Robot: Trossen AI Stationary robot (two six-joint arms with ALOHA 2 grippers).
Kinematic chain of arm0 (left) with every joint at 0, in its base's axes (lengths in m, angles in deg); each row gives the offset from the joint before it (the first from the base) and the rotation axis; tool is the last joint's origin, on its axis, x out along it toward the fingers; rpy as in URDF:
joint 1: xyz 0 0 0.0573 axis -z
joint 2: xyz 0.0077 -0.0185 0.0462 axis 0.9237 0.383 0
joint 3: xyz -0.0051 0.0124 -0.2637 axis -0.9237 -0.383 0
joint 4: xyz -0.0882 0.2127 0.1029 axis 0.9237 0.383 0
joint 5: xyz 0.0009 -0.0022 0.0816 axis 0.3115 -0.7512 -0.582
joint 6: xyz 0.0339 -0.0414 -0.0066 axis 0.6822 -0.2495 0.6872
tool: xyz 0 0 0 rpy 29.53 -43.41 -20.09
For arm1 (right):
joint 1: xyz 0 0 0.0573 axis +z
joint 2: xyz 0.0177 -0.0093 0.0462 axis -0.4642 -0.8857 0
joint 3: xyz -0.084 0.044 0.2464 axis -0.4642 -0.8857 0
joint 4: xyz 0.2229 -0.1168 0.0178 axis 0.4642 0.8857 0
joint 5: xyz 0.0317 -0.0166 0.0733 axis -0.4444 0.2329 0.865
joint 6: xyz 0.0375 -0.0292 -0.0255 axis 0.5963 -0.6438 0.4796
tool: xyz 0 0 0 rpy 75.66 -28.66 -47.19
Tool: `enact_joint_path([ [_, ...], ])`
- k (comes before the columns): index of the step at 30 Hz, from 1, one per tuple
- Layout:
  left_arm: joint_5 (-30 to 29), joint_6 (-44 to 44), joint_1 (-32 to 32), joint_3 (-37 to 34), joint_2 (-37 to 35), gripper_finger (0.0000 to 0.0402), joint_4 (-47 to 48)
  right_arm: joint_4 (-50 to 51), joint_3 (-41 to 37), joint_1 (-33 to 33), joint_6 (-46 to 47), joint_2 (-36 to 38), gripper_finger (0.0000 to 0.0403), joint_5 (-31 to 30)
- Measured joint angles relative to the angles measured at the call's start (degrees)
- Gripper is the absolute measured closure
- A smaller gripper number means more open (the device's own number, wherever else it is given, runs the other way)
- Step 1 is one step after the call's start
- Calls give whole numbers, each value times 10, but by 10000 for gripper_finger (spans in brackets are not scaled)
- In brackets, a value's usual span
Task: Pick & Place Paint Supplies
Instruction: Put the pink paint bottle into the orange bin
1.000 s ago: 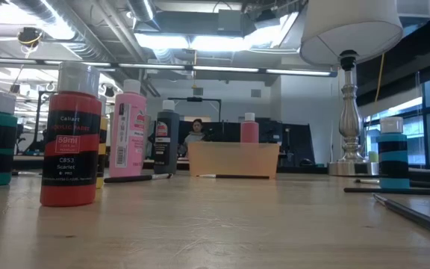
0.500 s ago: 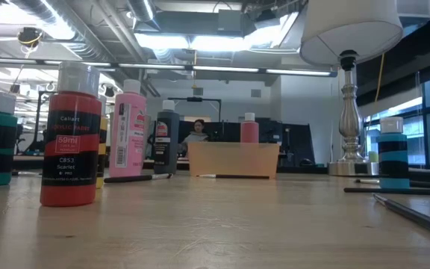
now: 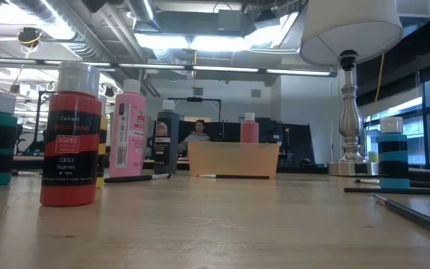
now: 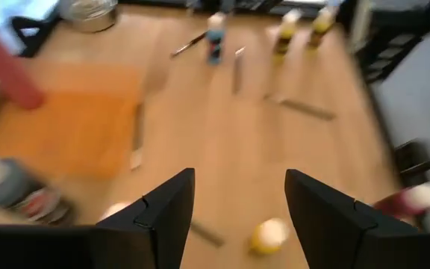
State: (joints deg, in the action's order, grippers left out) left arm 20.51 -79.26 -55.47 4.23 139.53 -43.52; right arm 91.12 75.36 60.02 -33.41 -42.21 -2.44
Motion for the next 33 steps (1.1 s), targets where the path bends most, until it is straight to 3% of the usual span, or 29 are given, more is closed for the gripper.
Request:
enact_joint_path([
  [6,-83,39,0,0,22,196,86,-28,0,0,-1,-13,191,0],
  [19,-82,86,-36,0,113,205,100,-23,0,0,-21,-13,192,-4],
  [26,-19,106,-95,0,143,224,100,-22,0,0,-35,-13,192,-4],
  [33,-17,118,-129,0,155,233,94,-10,0,0,-35,-13,192,-4],
])
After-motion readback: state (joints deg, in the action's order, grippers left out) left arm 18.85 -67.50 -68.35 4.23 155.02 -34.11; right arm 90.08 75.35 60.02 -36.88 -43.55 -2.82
